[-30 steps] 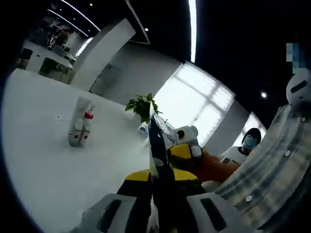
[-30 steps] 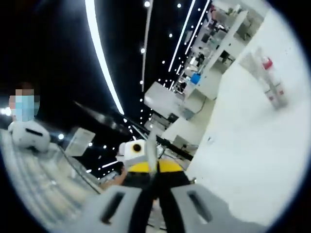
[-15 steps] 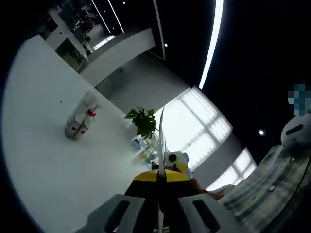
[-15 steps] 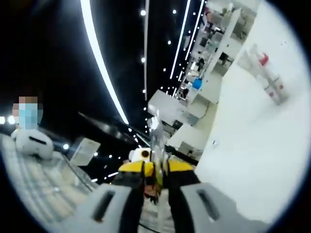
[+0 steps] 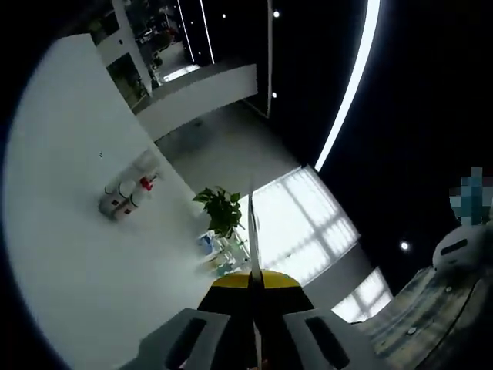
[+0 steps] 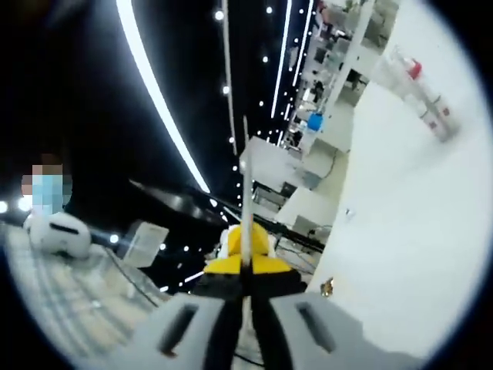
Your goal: Arrange the skincare products in the storage area until every visible bottle or jar stands upright without overlapping.
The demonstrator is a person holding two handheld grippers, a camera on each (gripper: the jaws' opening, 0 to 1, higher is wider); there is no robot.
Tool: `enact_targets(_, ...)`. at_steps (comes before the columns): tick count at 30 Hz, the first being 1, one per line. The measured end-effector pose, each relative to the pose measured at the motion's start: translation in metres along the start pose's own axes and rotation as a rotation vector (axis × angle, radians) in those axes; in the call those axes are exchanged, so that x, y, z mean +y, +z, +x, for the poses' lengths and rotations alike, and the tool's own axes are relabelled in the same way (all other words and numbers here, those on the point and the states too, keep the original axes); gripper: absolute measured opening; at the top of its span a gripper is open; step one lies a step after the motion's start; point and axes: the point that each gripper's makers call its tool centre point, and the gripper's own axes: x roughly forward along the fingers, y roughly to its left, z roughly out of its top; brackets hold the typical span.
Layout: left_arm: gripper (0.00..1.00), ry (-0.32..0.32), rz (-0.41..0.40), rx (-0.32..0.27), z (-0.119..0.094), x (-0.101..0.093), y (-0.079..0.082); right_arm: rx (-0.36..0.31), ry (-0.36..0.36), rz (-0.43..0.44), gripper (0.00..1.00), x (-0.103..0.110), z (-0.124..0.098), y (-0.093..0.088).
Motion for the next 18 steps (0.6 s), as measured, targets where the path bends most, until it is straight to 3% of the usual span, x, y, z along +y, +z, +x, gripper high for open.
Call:
enact_targets(8,0.10,0.007,-0.003,0.060,0.003,0.003,-0.016,-0.005,-0.011,0.012,0.00,-0.002,-0.004,-0.002)
enact_targets(10,0.04,0.010,0.026,0.101,0.003,0.004,-0.027,0.035,-0.015,0.022,0.00,-0.003,0.001,-0.010)
enact_targets(12,0.02,-0.010,-0.032,0.069,0.002,0.001,-0.022,0.023,-0.027,0.008,0.00,-0.004,0.000,-0.008)
enact_targets(15,0.02,0.001,-0.020,0.065,0.002,0.004,-0.022,-0.019,-0.028,-0.031,0.06,-0.002,0.001,-0.001)
enact_targets(18,0.02,0.019,-0.002,0.128,0.003,0.007,-0.033,-0.059,-0.025,-0.010,0.11,0.001,0.003,0.009)
